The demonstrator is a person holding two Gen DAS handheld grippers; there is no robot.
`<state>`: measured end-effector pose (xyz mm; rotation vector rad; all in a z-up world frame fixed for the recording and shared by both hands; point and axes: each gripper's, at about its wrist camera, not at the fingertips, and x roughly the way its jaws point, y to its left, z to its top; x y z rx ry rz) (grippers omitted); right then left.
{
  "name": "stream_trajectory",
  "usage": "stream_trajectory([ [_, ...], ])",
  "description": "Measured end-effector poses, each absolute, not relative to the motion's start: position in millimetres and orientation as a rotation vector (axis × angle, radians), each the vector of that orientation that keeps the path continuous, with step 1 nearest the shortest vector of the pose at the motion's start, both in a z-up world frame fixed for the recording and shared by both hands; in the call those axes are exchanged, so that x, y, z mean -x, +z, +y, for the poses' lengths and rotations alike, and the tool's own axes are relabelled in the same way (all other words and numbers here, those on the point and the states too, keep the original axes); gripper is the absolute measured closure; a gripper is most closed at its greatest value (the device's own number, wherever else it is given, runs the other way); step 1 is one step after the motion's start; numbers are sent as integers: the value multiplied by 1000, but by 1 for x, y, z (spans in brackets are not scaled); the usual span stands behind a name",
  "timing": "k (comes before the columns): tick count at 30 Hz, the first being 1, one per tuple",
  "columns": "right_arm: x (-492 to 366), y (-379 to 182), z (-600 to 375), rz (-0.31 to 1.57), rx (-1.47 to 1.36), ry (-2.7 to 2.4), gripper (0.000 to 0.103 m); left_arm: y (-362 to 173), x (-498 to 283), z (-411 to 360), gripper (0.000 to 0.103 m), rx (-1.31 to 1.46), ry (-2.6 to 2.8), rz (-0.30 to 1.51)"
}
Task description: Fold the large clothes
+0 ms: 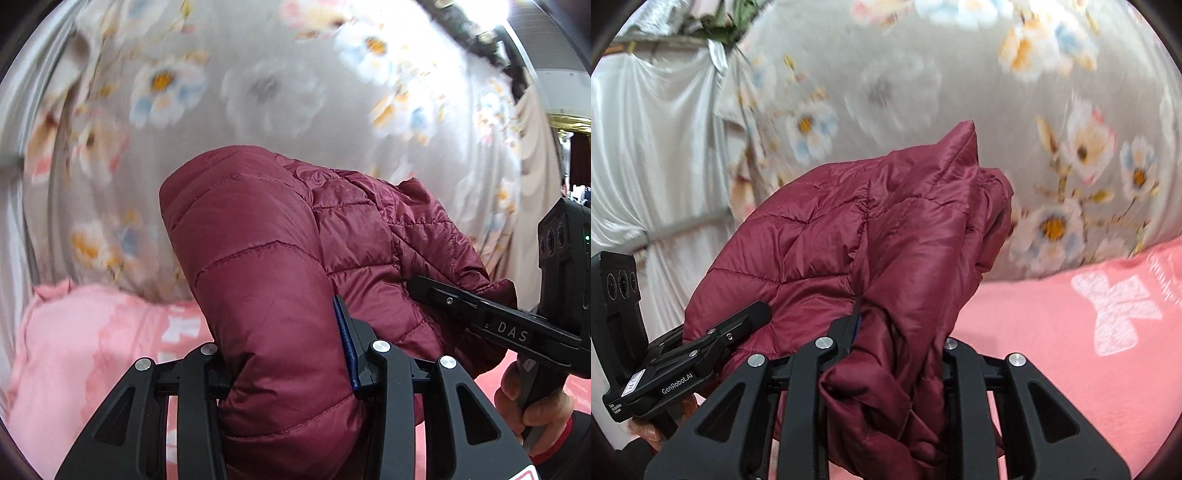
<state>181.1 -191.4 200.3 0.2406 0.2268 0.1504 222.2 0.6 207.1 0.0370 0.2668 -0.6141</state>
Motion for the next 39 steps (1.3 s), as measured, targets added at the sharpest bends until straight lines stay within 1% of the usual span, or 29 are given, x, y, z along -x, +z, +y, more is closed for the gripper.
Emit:
stream_trajectory([
  [4,-224,159,-195,295,-261,142,83,168,-264,-1,66,-15,-607,337],
  [12,-274,88,-204,421,-284,110,83,93,-319,-11,66,-19,-596,470],
  [18,-298,46,-209,516,-295,95,82,53,-342,-16,66,-37,-594,564],
  [21,-301,38,-209,542,-292,89,80,43,-343,-16,64,-52,-580,575],
  [22,-302,37,-209,553,-289,83,77,43,-343,-17,63,-53,-578,578],
  [23,-303,35,-209,569,-283,71,75,41,-344,-17,59,-56,-572,585],
  [25,-308,31,-210,605,-286,51,65,37,-350,-18,53,-56,-574,610],
  [27,-309,30,-213,617,-300,44,59,34,-355,-16,42,-38,-559,635],
  [29,-307,29,-218,629,-307,20,43,32,-359,-9,35,-5,-539,668],
  [30,-302,30,-220,629,-308,8,40,31,-360,-6,30,9,-528,680],
  [31,-293,32,-225,628,-306,-18,34,32,-357,2,29,28,-493,687],
  [32,-285,33,-229,625,-304,-37,33,34,-352,10,27,44,-456,685],
  [35,-247,41,-246,601,-302,-91,34,42,-333,32,25,53,-350,685],
  [36,-234,45,-249,584,-296,-114,39,47,-325,40,25,53,-316,692],
  [38,-216,56,-248,572,-267,-141,67,59,-314,45,27,27,-224,690],
  [39,-211,61,-244,570,-251,-140,77,66,-308,45,27,7,-183,679],
])
